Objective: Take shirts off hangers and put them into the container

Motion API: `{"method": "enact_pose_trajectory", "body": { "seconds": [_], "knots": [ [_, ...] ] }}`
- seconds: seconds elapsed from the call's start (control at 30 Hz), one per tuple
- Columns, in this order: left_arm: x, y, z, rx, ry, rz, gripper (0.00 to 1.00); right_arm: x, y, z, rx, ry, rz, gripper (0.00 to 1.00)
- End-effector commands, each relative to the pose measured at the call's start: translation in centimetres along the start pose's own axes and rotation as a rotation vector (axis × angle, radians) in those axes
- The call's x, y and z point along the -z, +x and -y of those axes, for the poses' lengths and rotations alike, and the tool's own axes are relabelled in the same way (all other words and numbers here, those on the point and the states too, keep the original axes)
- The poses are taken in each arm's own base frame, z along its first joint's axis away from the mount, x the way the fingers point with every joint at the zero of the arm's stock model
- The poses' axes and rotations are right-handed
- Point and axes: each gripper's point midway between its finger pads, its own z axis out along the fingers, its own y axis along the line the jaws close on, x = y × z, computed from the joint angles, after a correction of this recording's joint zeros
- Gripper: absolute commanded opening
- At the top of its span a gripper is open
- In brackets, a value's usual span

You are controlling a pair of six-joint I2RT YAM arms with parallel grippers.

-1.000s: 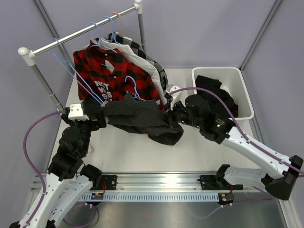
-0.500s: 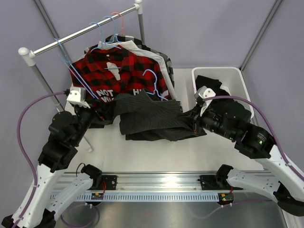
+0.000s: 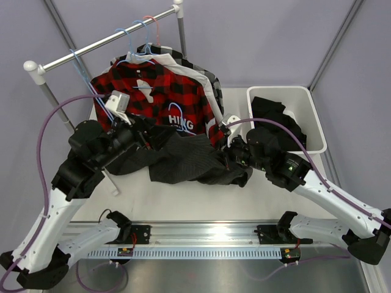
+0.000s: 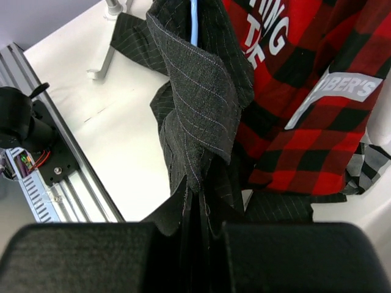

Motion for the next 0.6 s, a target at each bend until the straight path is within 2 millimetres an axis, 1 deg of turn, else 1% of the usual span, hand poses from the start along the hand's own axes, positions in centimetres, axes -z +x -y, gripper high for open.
{"method": "enact_pose_trajectory", "body": {
  "seconds": [0.0,0.03,0.1,0.13,0.23,0.37,0.57],
  "knots": [
    [-1.2,-0.7,2.6,0.017,0.069,-0.011,0.97,0.0,-4.4,-1.2,0.001,-0.047,0.164,0.0],
    [-2.2,0.0,2.6,0.021,0.057,-0.034,0.97,-0.2,-4.5,-1.2,-0.002,-0.047,0.17,0.0],
    [-3.2,0.3,2.5,0.027,0.036,-0.047,0.95,-0.3,-4.6,-1.3,-0.006,-0.051,0.173,0.0],
    [-4.0,0.8,1.9,0.028,-0.004,-0.057,0.95,-0.3,-4.6,-1.3,-0.009,-0.052,0.173,0.0],
    [-5.1,1.2,0.9,0.021,-0.073,-0.054,0.91,-0.1,-4.6,-1.6,-0.014,-0.066,0.178,0.0],
    [-6.4,1.6,0.2,-0.001,-0.133,-0.057,0.88,0.1,-4.4,-1.8,-0.018,-0.076,0.179,0.0],
    [-7.8,1.2,0.1,-0.039,-0.177,-0.048,0.8,0.3,-4.4,-2.1,-0.021,-0.093,0.187,0.0]
  ]
}}
